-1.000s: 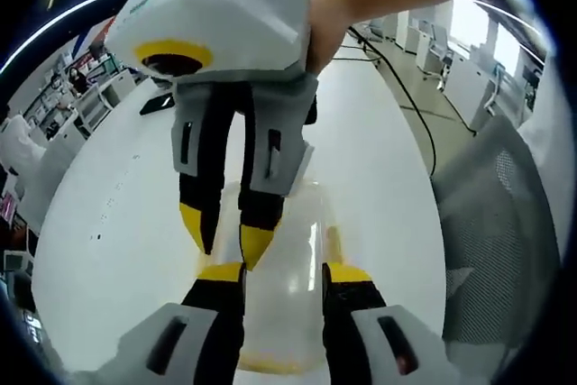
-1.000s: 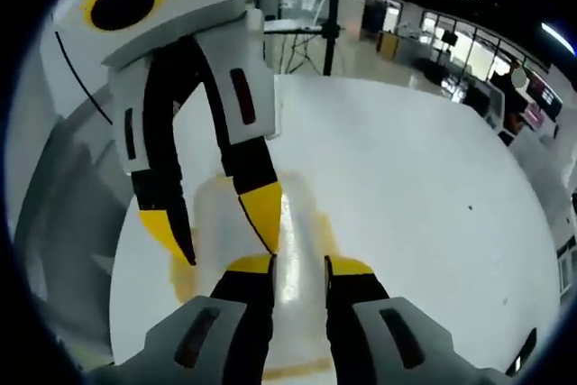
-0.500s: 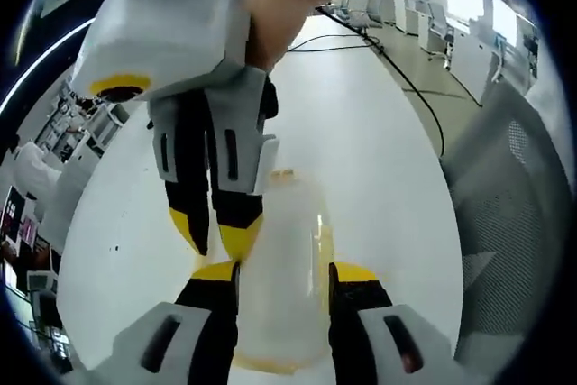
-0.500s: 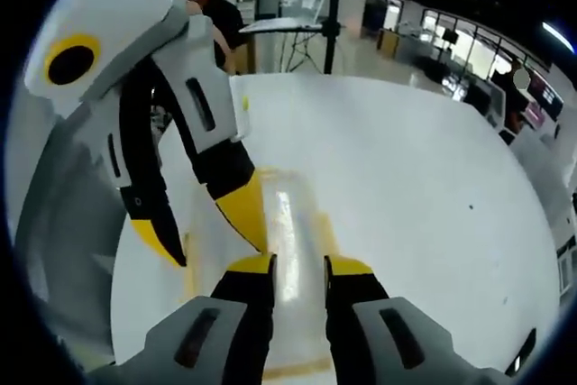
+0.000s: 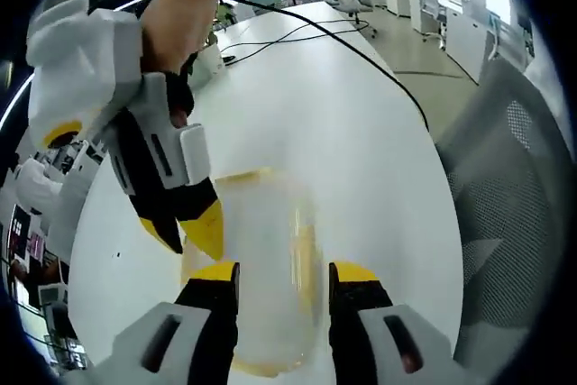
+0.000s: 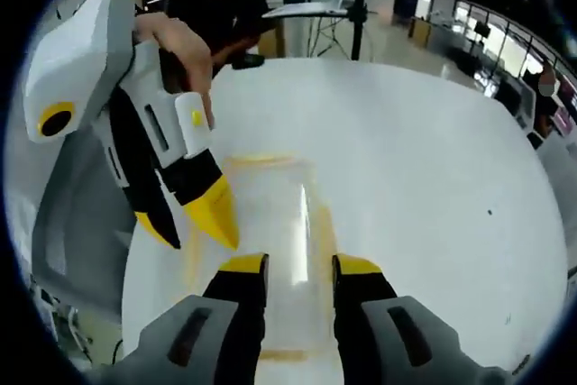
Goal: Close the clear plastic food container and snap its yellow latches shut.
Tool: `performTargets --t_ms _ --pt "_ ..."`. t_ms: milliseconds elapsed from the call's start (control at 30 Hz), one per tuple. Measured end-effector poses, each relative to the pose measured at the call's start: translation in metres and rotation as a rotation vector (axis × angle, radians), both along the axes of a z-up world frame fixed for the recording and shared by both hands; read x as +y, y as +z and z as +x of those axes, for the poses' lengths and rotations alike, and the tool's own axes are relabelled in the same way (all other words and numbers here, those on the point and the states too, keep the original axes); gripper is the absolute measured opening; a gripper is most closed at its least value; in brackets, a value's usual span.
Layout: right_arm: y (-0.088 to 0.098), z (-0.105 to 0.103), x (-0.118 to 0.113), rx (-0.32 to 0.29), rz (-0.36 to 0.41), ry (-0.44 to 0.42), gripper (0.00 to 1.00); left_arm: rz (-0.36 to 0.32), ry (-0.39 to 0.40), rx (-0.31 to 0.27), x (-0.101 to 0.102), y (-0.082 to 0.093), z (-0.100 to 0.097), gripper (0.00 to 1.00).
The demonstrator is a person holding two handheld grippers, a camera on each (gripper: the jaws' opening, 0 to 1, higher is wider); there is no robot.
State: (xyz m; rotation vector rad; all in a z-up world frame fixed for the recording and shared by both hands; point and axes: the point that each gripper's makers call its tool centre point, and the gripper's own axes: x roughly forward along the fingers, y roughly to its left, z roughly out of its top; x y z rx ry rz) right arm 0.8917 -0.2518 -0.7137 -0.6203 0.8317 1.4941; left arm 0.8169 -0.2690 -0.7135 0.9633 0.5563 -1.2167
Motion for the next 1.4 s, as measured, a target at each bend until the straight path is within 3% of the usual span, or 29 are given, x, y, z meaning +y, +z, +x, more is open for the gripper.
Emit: performTargets --t_ms 100,167,400,500,1100,1400 --pt "0.004 -0.001 0.002 0.051 0.015 -0.002 0.32 0.003 -0.001 0.001 0.0 -0.001 0.0 0.33" --pt "0.005 0.005 0.006 0.132 0.039 -0.022 0.32 0.005 0.003 0.003 0.0 -0.003 0.0 0.32" --pt "-0.003 -0.002 0.006 0.201 0.016 0.006 0.33 -0.002 -0.001 -0.005 0.0 -0.002 0.004 0.3" --pt "-0.008 0.001 0.002 0.158 -0.023 0.029 0.31 -0.004 0.001 -0.015 0.003 0.0 0.009 0.29" --pt "-0.005 -0.001 -0.009 0.145 -0.046 -0.038 0.3 0.015 -0.031 -0.025 0.008 -0.003 0.014 0.3" --pt "-0.005 -0.003 -0.006 0.135 -0.041 0.011 0.31 -0.002 -0.045 -0.028 -0.003 -0.003 0.008 0.27"
